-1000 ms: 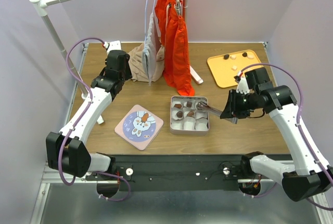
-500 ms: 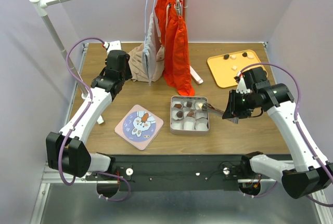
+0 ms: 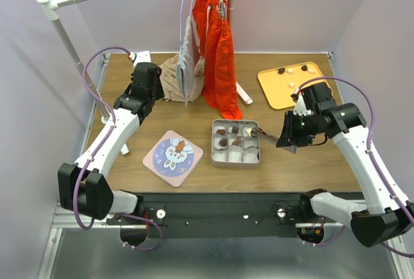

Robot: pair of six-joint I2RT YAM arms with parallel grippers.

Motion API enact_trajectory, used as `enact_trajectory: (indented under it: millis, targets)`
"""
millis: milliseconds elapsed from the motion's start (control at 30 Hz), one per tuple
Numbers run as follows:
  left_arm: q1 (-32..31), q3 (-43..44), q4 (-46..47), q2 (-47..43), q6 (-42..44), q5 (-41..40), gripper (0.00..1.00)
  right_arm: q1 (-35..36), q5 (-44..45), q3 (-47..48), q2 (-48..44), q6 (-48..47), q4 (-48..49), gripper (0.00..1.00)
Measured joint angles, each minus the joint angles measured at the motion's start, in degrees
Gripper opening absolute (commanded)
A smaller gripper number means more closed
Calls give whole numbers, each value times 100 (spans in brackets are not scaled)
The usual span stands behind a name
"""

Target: Pack the chocolate

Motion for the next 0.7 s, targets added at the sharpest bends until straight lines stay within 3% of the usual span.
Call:
enact_trajectory:
  millis: [433,700]
  targets:
    - [26,0,2,22,2,0,49,219,-79,0,26,0,-7,22]
    - [33,0,2,22,2,0,49,273,-74,0,111,2,-7,37]
